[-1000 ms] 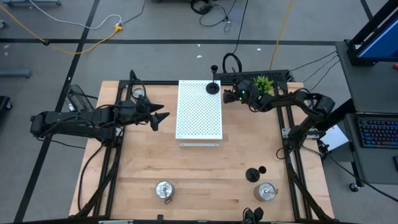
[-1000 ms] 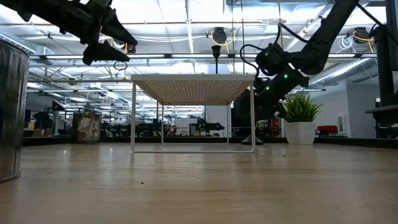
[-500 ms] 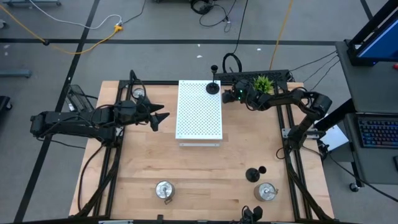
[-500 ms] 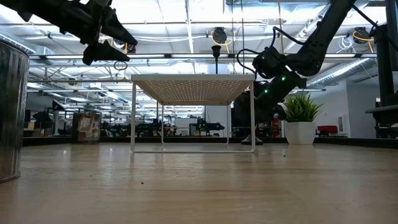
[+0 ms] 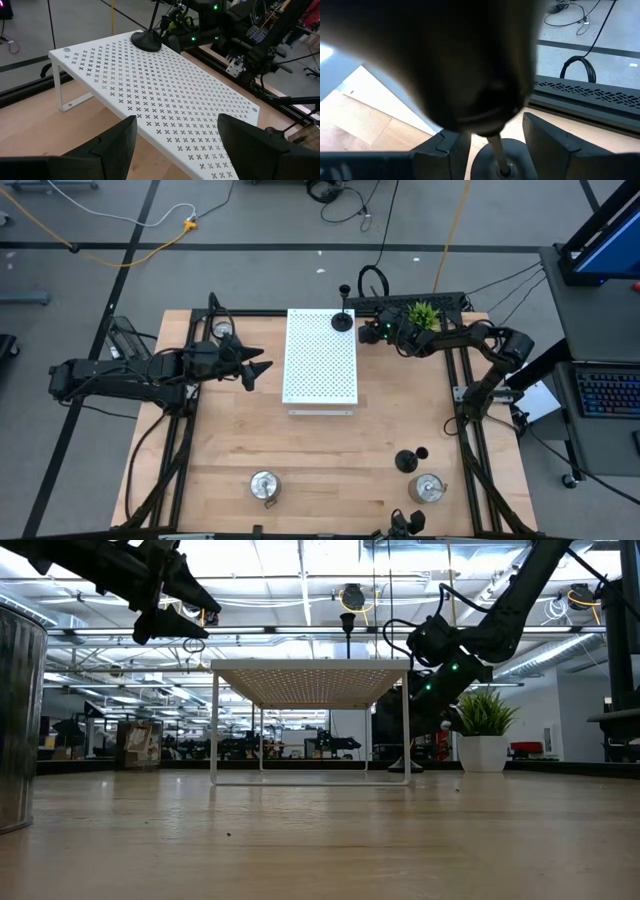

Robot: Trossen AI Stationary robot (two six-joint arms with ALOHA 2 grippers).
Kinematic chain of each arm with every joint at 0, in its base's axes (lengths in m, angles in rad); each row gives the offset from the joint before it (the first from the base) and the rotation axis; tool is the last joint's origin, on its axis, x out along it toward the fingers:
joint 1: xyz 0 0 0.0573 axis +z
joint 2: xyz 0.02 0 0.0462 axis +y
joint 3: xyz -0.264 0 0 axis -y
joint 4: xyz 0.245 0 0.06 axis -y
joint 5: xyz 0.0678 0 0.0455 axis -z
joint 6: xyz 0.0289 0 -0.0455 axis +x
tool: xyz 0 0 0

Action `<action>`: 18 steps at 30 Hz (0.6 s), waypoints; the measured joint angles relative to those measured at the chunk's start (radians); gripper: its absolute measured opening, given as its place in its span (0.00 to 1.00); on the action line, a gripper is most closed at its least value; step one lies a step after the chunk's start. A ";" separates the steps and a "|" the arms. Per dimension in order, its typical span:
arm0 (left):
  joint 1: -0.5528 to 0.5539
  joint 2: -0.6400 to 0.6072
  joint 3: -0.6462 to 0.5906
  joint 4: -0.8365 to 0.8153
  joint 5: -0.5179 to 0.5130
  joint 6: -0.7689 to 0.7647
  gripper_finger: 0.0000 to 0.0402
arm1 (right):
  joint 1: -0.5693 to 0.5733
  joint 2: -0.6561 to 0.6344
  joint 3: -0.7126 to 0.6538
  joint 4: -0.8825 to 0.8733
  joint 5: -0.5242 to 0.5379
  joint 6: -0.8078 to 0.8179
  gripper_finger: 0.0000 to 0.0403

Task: Pick & Place candle stick holders
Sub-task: Put the top black candle holder on the shelf aligned with the other black candle holder

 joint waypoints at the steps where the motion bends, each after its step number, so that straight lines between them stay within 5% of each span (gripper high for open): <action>1: 0.000 0.000 0.000 0.000 0.000 0.000 0.71 | 0.000 0.000 0.000 0.000 0.000 0.003 0.41; 18: 0.000 0.000 0.000 -0.007 0.002 0.001 0.71 | 0.000 -0.001 0.000 -0.005 0.001 0.015 0.03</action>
